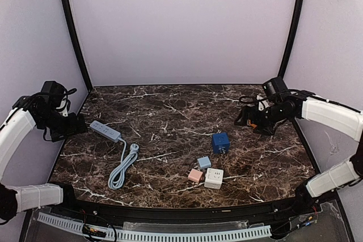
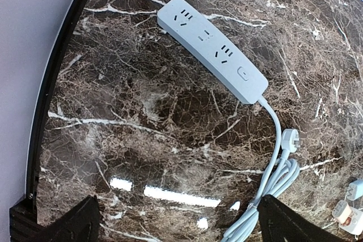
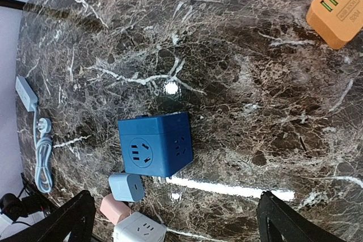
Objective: Insert the plug
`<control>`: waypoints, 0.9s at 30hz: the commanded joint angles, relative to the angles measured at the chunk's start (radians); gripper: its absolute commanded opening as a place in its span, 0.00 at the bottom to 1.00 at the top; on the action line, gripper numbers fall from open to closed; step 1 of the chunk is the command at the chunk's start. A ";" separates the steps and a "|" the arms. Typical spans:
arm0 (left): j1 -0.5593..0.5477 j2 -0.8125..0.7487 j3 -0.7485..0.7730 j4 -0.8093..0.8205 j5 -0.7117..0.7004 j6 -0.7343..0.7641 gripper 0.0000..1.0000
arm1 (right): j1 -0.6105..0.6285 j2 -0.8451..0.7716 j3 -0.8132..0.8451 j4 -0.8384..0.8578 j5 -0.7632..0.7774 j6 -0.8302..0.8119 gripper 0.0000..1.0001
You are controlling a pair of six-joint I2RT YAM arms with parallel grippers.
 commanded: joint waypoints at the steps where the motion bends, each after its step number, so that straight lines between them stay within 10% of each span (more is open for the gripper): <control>1: -0.010 0.007 -0.014 -0.024 -0.007 -0.011 0.98 | 0.078 0.067 0.065 -0.024 0.109 -0.027 0.99; 27: -0.066 0.023 -0.013 -0.034 -0.058 -0.040 0.98 | 0.369 0.477 0.386 -0.240 0.387 -0.106 0.99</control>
